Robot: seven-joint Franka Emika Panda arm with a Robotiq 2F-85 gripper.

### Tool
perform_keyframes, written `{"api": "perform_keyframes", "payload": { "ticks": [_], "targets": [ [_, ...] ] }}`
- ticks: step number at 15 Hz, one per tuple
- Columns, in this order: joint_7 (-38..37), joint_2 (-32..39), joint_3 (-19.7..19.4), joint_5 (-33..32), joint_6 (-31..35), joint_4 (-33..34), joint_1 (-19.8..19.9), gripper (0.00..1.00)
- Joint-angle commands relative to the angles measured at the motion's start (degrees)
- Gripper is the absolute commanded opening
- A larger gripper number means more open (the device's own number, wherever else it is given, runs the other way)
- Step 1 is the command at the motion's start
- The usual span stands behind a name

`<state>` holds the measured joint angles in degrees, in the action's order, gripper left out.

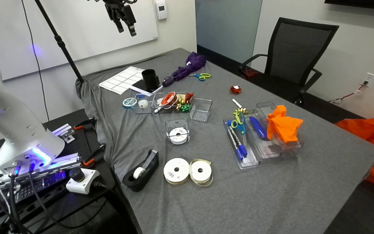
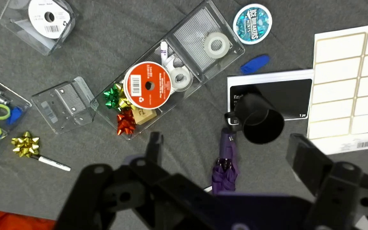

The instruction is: Move the red disc to the empty container.

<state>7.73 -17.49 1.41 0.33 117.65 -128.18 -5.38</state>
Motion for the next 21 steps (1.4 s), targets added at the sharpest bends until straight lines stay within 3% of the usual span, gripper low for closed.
{"api": "perform_keyframes", "payload": {
  "ticks": [1,4,5,13,21],
  "targets": [
    [5.5,6.99,-1.55,1.42,-3.71,7.95,0.59,1.0],
    [7.07,10.7,-1.86,-0.52,-3.78,11.31,1.41,1.0],
    [5.02,7.46,-1.27,0.1,-1.56,7.67,1.19,1.0],
    [5.81,10.21,-1.4,-0.01,-1.92,10.14,1.56,1.0],
    [19.68,20.53,-5.87,4.47,-9.2,17.22,5.47,1.0]
  ]
}}
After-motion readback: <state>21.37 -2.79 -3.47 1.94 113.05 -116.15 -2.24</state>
